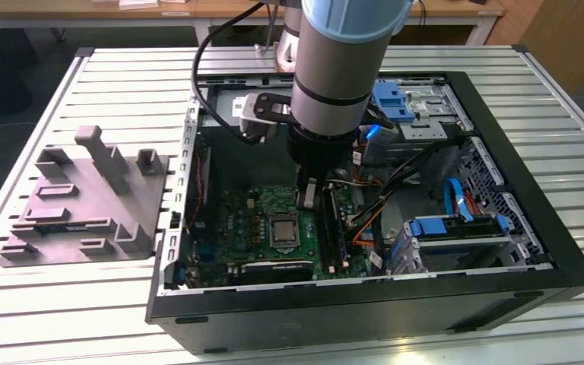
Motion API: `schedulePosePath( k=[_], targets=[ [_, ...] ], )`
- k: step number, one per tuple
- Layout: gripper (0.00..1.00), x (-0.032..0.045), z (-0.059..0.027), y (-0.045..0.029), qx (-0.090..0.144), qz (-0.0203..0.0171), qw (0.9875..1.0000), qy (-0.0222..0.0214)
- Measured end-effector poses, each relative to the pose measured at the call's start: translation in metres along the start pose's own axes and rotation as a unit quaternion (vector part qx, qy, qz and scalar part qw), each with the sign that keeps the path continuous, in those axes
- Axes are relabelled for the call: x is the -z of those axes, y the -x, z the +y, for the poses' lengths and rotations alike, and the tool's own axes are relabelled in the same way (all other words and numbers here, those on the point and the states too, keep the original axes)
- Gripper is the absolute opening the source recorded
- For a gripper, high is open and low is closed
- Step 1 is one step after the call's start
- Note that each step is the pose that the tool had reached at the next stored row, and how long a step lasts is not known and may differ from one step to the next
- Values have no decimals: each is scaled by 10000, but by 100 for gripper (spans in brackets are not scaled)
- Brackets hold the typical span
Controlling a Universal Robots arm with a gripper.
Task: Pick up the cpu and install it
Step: 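Install the first cpu locking lever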
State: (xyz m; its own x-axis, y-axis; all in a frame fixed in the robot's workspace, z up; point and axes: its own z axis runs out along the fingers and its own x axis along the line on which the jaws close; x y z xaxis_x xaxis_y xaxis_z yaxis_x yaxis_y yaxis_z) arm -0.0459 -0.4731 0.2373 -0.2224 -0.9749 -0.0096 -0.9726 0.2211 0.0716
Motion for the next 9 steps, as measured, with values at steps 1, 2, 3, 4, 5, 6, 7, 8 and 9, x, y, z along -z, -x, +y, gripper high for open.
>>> schedulePosePath(
  k=[1,2,3,4,5,6,7,8,9],
  targets=[
    [11,0,0,0,0,0,10000,0],
    [11,0,-1,0,0,0,10000,0],
    [11,0,-1,0,0,0,10000,0],
    [11,0,-1,0,0,0,10000,0],
    [11,0,-1,0,0,0,10000,0],
    [11,0,-1,0,0,0,10000,0],
    [11,0,-1,0,0,0,10000,0],
    [11,-1,-2,0,0,0,10000,0],
    [11,-2,-2,0,2,-2,10000,0]
  ],
)
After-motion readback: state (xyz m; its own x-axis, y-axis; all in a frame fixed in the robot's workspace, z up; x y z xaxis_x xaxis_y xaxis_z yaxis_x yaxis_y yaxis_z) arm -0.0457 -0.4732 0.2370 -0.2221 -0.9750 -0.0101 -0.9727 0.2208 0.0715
